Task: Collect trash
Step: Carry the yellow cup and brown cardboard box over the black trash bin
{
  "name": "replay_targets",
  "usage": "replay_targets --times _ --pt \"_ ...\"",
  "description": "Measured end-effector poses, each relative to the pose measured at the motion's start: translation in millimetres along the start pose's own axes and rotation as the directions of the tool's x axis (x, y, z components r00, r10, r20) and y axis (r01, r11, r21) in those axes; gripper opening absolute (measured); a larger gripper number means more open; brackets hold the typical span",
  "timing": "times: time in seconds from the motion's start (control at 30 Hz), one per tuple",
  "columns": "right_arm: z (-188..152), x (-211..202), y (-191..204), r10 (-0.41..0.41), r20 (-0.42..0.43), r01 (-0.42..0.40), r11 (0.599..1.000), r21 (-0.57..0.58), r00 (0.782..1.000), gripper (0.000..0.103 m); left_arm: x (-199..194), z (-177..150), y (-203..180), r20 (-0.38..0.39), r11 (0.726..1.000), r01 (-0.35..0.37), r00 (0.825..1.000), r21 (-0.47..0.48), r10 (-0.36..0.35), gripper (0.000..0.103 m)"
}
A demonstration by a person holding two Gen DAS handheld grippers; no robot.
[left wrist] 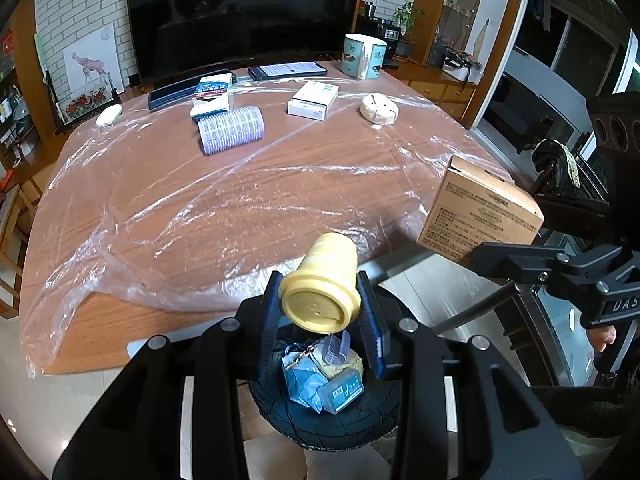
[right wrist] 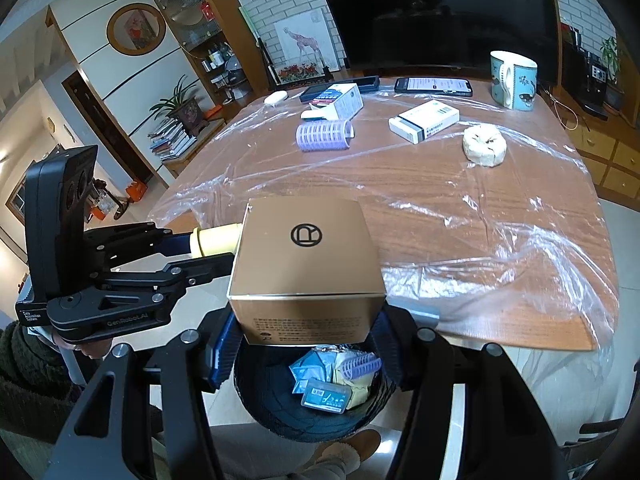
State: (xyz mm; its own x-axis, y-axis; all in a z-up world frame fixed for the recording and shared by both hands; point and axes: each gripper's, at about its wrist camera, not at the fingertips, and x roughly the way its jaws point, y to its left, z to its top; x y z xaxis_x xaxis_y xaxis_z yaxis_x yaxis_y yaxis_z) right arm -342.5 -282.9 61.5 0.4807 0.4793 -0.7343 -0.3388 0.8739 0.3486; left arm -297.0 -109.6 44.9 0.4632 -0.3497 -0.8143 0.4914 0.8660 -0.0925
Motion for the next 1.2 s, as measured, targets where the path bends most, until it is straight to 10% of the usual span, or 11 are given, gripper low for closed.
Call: replay_targets --times 1.2 --pt "-55.1 12.4 -4.7 0.008 -0.141 -0.012 1.0 -0.027 0.99 0.057 10.7 -53.0 -31.9 -0.097 0.999 -0.03 0.995 0.043 0.034 0.038"
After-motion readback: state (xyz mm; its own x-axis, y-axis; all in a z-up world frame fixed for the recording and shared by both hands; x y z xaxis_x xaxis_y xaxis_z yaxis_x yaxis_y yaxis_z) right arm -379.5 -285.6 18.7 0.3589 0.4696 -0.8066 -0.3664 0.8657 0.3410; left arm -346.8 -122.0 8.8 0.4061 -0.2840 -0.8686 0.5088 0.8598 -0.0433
